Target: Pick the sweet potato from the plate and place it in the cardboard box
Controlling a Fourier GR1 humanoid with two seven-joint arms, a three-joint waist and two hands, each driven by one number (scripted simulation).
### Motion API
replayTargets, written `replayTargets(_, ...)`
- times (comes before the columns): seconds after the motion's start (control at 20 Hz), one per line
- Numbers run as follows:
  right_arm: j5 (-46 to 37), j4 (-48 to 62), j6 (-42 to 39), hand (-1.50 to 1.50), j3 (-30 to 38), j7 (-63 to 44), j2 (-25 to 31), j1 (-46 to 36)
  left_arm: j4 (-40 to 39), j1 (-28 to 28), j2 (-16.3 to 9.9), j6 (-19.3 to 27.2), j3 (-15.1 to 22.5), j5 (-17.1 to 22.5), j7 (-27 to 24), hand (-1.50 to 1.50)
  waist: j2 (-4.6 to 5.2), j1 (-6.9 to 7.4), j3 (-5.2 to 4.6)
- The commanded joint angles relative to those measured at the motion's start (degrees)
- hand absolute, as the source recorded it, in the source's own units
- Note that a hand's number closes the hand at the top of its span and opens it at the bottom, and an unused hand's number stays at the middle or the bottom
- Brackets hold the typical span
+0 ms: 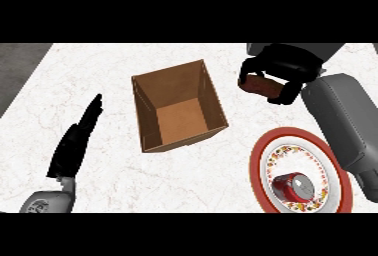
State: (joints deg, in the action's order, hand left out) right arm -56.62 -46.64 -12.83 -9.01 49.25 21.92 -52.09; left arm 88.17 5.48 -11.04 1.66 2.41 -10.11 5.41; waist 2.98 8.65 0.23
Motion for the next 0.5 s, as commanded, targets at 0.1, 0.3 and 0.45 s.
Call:
replayTargets(0.1,11.17,9.24,-7.26,1.5,6.8,13.34,-2.14,-7.98,-0.01,0.93,-0.27,0.1,-0.4,-0.2,1.38,0.0,-0.42,-1.07,0.02)
replayTargets(0.3,16.34,12.8,-13.19,1.5,7.09,16.95,-3.66,-11.78,-1.52,0.01,0.21,1.27,-0.89,-0.65,0.03,0.0,-0.84,-2.17,-0.12)
replayTargets(0.45,19.08,14.81,-14.71,1.5,6.67,15.72,-6.32,-15.28,-0.99,-1.54,0.55,0.85,-0.41,-0.3,-1.0,0.0,-1.15,-2.04,-0.19)
